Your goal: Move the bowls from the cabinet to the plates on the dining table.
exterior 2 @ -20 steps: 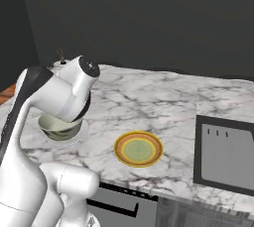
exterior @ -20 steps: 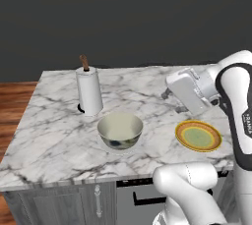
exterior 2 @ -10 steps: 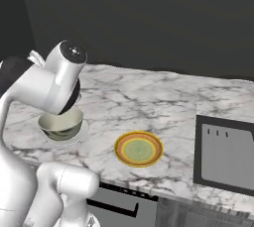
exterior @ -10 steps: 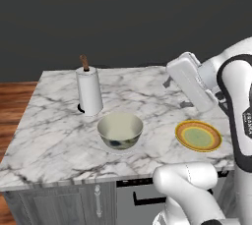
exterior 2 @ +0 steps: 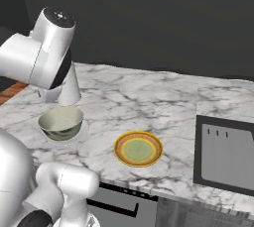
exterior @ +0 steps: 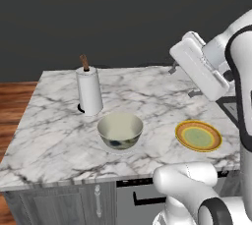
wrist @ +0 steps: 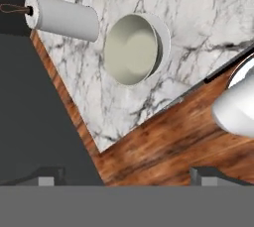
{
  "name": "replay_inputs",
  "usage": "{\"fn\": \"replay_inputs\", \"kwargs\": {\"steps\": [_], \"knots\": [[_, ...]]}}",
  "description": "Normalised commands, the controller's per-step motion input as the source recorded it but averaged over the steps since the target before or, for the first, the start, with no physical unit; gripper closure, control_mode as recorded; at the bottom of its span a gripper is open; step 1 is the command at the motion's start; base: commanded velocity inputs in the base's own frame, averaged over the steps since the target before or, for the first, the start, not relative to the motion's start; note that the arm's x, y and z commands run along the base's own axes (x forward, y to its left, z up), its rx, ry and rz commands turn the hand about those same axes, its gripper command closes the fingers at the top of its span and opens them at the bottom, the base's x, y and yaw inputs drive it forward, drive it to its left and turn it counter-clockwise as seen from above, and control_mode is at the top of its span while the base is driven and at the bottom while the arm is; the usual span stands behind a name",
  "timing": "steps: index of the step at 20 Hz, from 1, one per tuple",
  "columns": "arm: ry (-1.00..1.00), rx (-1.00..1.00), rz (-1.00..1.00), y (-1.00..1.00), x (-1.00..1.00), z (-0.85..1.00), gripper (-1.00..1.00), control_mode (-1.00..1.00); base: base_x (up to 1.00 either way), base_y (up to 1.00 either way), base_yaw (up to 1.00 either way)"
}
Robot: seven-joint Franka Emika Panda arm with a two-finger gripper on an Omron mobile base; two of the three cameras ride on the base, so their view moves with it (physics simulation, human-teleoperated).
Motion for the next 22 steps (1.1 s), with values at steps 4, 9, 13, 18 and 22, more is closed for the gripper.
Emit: {"fn": "replay_inputs", "kwargs": {"steps": [4,9,13,18,22], "knots": [[0.19,-0.07,-0.10,-0.03,-0.20,0.50,-1.00,-1.00,0.00,0.00,0.00],[0.15,-0.07,-0.05,-0.03,-0.22,0.31,-1.00,-1.00,0.00,0.00,0.00],[0.01,-0.07,-0.01,0.00,-0.32,0.15,-1.00,-1.00,0.00,0.00,0.00],[0.00,-0.05,0.00,0.00,-0.32,0.09,-1.00,-1.00,0.00,0.00,0.00],[0.00,-0.05,0.00,0.00,-0.25,0.08,-1.00,-1.00,0.00,0.00,0.00]]}}
